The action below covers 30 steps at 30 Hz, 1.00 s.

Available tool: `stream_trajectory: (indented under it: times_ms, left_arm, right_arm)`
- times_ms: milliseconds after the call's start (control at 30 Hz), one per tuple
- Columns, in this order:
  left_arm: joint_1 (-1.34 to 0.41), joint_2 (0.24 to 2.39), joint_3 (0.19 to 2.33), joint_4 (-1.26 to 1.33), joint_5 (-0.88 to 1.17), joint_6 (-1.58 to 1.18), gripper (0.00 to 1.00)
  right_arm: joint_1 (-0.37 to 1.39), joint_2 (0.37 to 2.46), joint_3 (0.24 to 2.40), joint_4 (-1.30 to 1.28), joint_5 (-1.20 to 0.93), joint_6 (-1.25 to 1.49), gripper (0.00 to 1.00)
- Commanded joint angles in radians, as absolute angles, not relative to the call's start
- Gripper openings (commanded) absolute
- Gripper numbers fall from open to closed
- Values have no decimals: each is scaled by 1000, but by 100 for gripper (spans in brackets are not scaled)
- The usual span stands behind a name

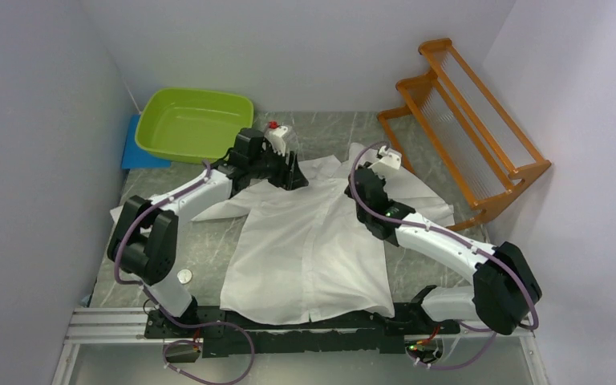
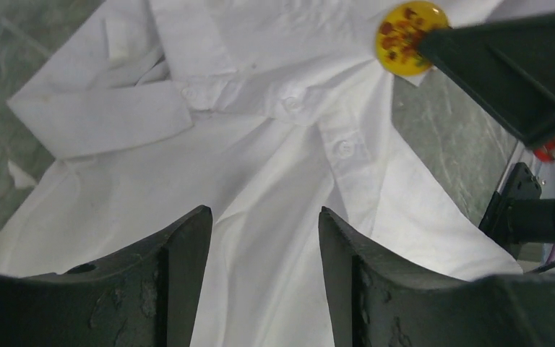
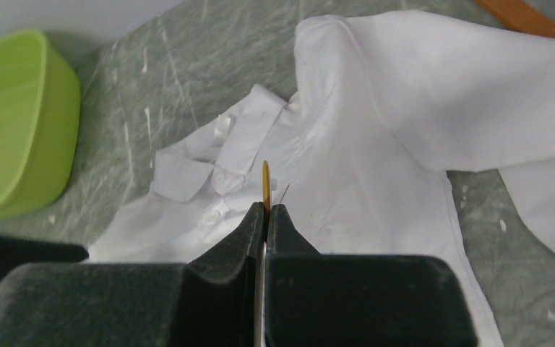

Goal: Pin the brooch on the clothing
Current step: Pin the brooch to the clothes.

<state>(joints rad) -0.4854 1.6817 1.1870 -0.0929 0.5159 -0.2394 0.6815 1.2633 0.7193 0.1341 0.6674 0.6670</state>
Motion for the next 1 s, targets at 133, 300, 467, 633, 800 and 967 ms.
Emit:
stream_trajectory:
  times_ms: [133,300,467,633,800,967]
  left_arm:
    - [-490,1531,848,609,721,-117,61]
    - [-531,1483,747,808,649,-41,62]
    - [-645,1481,774,718,520,182,67]
    - [-699,1581,821,761,475,226,66]
    - [-732,1676,842,897,477,246,62]
    - [-756,1750,824,1053,483,306,60]
  right_arm:
    - [686,1322,940,-315,770,1086,0]
    - [686,1300,953,-395,717,1182,0]
    - [686,1292,963,-425,684,1197,0]
    - [686,1270,949,-427,689,1200,0]
    - [686,1245,918,-393,680,1189,0]
    - [686,1239,916,-395,681,1184,0]
